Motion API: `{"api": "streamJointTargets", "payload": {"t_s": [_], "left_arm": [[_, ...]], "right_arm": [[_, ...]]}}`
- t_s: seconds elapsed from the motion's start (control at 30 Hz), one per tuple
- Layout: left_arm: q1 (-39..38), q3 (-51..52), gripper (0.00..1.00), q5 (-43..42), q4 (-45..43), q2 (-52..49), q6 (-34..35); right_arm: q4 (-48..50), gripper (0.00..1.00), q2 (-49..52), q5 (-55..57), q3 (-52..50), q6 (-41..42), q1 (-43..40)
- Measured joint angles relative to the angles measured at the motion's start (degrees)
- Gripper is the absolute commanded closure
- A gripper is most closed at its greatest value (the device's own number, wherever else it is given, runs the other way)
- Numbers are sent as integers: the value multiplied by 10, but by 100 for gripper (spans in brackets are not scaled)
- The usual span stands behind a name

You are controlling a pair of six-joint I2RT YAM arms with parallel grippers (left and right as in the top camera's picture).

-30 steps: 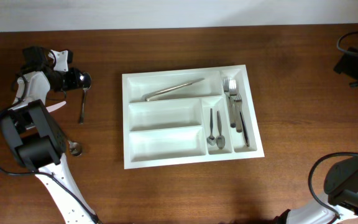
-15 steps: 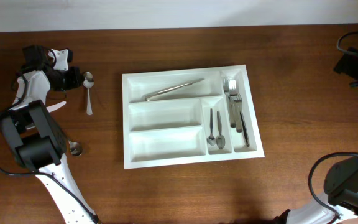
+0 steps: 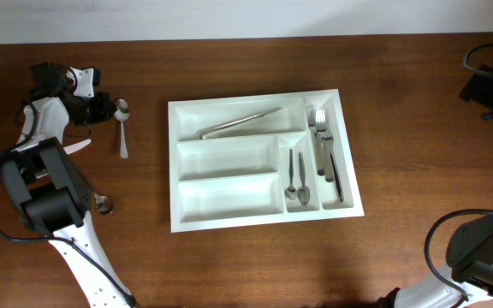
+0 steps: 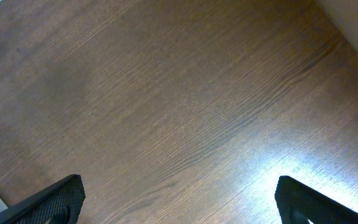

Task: Pack container
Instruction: 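Lower the left gripper and close it on the spoon's bowl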

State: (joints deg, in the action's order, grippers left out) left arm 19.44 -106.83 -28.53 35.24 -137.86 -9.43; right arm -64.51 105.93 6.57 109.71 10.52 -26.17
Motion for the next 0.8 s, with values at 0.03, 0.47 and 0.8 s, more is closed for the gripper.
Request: {"api": "streamJointTargets", "payload": {"t_s": [0.03,0.47,0.8], "left_arm": [[0,0,98,-1,2,0,0],[0,0,98,-16,17,1,7],[0,2,98,25,40,49,-4]], "right_arm": [[0,1,0,0,0,0,0],[0,1,0,0,0,0,0],[0,1,0,0,0,0,0]]}}
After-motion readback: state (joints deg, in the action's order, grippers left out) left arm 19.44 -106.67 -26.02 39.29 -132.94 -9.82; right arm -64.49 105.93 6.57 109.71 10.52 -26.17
